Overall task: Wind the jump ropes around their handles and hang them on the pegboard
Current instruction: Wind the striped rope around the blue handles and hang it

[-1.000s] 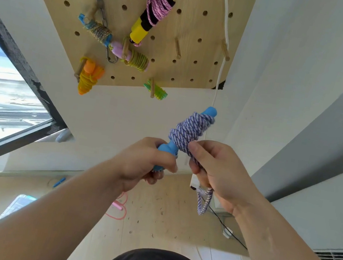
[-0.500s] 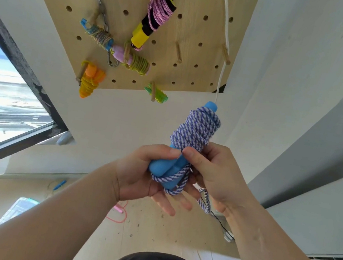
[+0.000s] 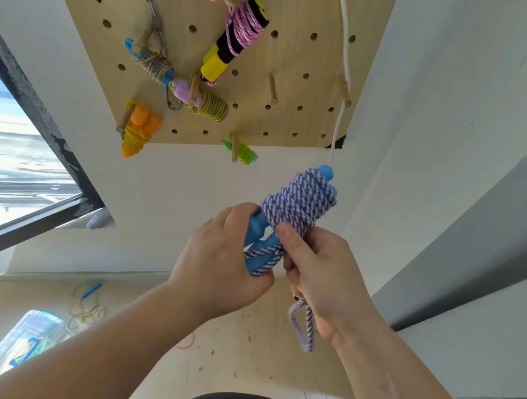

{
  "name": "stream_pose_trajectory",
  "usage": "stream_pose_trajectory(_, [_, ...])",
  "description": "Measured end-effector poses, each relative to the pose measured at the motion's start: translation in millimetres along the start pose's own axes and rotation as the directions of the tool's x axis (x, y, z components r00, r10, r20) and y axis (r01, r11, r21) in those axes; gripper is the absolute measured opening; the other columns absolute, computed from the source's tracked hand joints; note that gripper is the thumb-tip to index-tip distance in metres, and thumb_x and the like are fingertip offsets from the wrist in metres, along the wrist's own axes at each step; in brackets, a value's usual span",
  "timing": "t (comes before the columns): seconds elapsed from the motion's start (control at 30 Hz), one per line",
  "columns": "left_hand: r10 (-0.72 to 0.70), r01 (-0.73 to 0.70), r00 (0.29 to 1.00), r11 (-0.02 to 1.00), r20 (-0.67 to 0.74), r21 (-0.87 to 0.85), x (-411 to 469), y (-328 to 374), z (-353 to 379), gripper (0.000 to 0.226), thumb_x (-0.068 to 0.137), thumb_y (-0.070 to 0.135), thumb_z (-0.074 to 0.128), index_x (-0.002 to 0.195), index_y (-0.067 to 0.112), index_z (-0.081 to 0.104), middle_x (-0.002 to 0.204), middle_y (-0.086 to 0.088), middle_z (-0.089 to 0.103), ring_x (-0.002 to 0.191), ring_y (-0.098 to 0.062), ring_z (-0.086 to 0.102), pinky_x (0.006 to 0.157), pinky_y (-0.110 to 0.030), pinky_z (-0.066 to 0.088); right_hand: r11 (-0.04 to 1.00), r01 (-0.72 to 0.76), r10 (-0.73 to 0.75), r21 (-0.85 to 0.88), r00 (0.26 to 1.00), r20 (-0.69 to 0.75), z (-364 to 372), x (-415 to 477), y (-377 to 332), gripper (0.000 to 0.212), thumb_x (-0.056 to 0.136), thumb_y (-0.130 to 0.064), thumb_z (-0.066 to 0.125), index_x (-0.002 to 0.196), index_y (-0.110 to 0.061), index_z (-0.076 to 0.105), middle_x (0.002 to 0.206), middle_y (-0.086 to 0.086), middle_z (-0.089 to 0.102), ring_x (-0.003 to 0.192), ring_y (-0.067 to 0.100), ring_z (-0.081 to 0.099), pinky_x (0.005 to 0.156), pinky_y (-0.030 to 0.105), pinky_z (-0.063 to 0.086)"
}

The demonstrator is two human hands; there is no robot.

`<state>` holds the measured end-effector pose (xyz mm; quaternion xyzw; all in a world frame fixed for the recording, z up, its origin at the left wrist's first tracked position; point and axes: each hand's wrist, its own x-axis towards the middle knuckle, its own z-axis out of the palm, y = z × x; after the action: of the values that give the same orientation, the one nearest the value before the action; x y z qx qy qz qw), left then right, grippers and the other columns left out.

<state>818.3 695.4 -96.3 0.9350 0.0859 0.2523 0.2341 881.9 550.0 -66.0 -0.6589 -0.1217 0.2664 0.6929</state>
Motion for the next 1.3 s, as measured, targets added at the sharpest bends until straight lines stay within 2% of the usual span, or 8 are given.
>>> stream_pose_trajectory(0.13, [-0.245, 0.276, 0.960, 0.915, 0.138, -0.294, -1, 10, -14, 0.053, 0.062, 0.028, 0.078, 0.110, 0.025, 0.057, 0.088, 0.013, 0.065, 0.072, -0.006, 0.063, 0.061, -0.021, 0.052, 0.997, 0.059, -0.055, -0.041, 0.993, 0.102, -7, -5, -2, 0.030, 0.102, -0.028, 0.057, 0.073, -0.021, 0.063, 0.057, -0.001, 0.043, 0.044, 0.008, 0.031, 0.045, 0.022, 0.026])
stream_pose_trajectory(0.23, [-0.439, 0.575, 0.811, 0.476, 0.387, -0.666, 5, 16, -20, 0.050, 0.054, 0.018, 0.076, 0.102, 0.013, 0.063, 0.084, -0.005, 0.063, 0.058, -0.014, 0.054, 0.050, -0.029, 0.042, 0.998, 0.048, -0.042, -0.045, 0.992, 0.118, -14, -5, 6, 0.022, 0.104, -0.023, 0.054, 0.121, -0.024, 0.067, 0.060, 0.000, 0.036, 0.049, 0.008, 0.030, 0.048, 0.021, 0.028])
stream_pose_trajectory(0.33, [-0.293, 0.676, 0.721, 0.102, 0.628, -0.729, 2, 18, -28, 0.055, 0.049, 0.024, 0.071, 0.098, 0.002, 0.059, 0.084, -0.019, 0.055, 0.051, -0.018, 0.037, 0.052, -0.031, 0.023, 0.998, 0.050, -0.041, -0.047, 0.981, 0.187, -19, -6, 17, 0.030, 0.104, -0.024, 0.054, 0.133, -0.023, 0.061, 0.062, 0.001, 0.030, 0.052, 0.011, 0.026, 0.048, 0.022, 0.026])
stream_pose_trajectory(0.53, [0.115, 0.773, 0.626, -0.221, 0.772, -0.594, -12, 20, -28, 0.056, 0.054, 0.037, 0.080, 0.095, 0.007, 0.056, 0.079, -0.014, 0.053, 0.045, -0.013, 0.034, 0.046, -0.024, 0.024, 0.992, 0.066, -0.099, 0.106, 0.936, 0.337, -26, -4, 10, 0.015, 0.094, -0.028, 0.061, 0.103, -0.024, 0.071, 0.060, -0.001, 0.028, 0.051, 0.011, 0.019, 0.046, 0.022, 0.020])
stream_pose_trajectory(0.73, [0.096, 0.780, 0.626, -0.068, 0.774, -0.622, -5, 19, -35, 0.055, 0.073, 0.039, 0.070, 0.111, 0.000, 0.061, 0.095, -0.028, 0.062, 0.054, -0.028, 0.053, 0.052, -0.031, 0.048, 0.987, 0.158, -0.161, 0.033, 0.961, 0.226, -25, -3, 10, 0.033, 0.095, -0.025, 0.062, 0.105, 0.006, 0.059, 0.060, 0.003, 0.036, 0.050, 0.014, 0.029, 0.045, 0.020, 0.029])
stream_pose_trajectory(0.87, [-0.407, 0.665, 0.746, 0.437, 0.527, -0.605, -5, 24, -31, 0.043, 0.085, 0.038, 0.076, 0.120, 0.018, 0.059, 0.100, -0.008, 0.070, 0.069, -0.022, 0.066, 0.066, -0.042, 0.057, 0.992, 0.117, -0.117, -0.042, 0.993, 0.002, -23, -3, 13, 0.020, 0.101, -0.022, 0.060, 0.087, -0.008, 0.060, 0.058, -0.001, 0.035, 0.050, 0.010, 0.027, 0.048, 0.025, 0.025])
stream_pose_trajectory(1.0, [-0.299, 0.360, 0.929, 0.862, 0.216, -0.357, -14, 28, -19, 0.067, 0.068, 0.045, 0.084, 0.120, 0.040, 0.042, 0.108, 0.019, 0.056, 0.086, -0.007, 0.060, 0.072, -0.028, 0.056, 0.985, 0.095, -0.115, -0.144, 0.984, -0.138, -8, -1, 18, 0.025, 0.097, -0.034, 0.066, 0.076, -0.022, 0.062, 0.053, -0.013, 0.041, 0.048, 0.005, 0.034, 0.054, 0.029, 0.027])
stream_pose_trajectory(1.3, [-0.411, 0.419, 0.906, 0.830, 0.104, -0.367, -4, 26, -25, 0.048, 0.061, 0.030, 0.089, 0.091, 0.024, 0.052, 0.081, 0.008, 0.059, 0.063, -0.002, 0.056, 0.053, -0.017, 0.049, 0.982, 0.151, -0.141, -0.117, 0.986, 0.088, -10, -11, -5, 0.022, 0.106, -0.015, 0.050, 0.087, -0.013, 0.062, 0.061, 0.001, 0.043, 0.051, 0.007, 0.034, 0.049, 0.017, 0.031])
